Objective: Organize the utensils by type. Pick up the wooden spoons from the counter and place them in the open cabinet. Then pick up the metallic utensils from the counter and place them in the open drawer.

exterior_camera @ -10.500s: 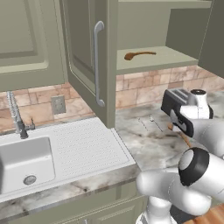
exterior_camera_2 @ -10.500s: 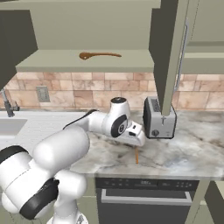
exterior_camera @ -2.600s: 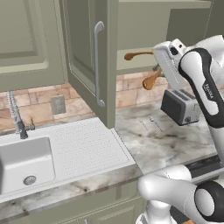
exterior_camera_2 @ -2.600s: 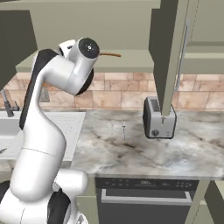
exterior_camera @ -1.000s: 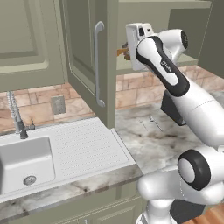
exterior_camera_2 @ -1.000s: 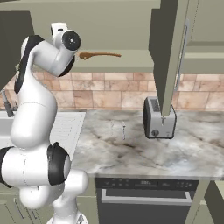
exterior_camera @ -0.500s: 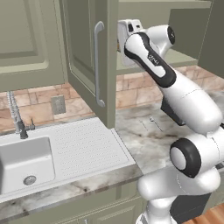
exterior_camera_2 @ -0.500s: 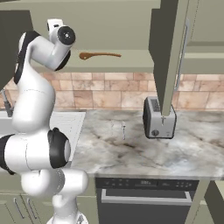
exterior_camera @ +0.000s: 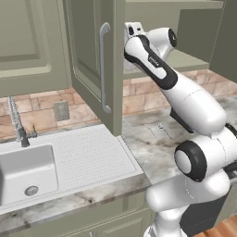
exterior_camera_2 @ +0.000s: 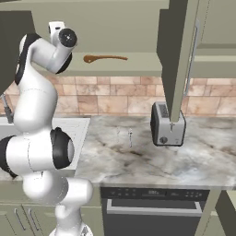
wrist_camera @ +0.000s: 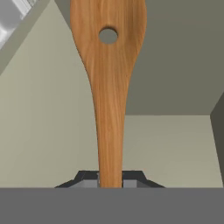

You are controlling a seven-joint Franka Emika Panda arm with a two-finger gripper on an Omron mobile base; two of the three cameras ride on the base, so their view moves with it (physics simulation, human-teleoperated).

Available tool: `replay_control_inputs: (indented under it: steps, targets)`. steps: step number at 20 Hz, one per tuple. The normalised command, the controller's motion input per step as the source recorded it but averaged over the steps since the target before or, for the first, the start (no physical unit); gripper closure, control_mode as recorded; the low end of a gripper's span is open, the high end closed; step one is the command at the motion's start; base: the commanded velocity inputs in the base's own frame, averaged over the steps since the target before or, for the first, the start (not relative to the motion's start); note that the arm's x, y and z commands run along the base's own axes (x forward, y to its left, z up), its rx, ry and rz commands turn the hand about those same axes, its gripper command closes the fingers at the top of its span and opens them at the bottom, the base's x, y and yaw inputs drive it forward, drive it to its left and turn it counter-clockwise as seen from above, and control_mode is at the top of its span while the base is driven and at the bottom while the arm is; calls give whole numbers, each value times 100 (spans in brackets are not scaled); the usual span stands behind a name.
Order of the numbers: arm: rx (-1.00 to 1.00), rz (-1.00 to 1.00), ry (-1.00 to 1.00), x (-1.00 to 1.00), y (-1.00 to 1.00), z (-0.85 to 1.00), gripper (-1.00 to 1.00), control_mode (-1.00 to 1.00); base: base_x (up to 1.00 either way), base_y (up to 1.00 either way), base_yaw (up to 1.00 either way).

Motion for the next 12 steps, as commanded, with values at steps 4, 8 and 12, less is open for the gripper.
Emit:
replay_control_inputs:
  steps: [4, 8, 12]
  targets:
    - [0, 0, 0, 31, 9, -7, 100, -100, 0, 0, 0]
    - [0, 0, 0, 38, 6, 0, 100, -100, 0, 0, 0]
    - [0, 0, 0, 36, 8, -4, 100, -100, 0, 0, 0]
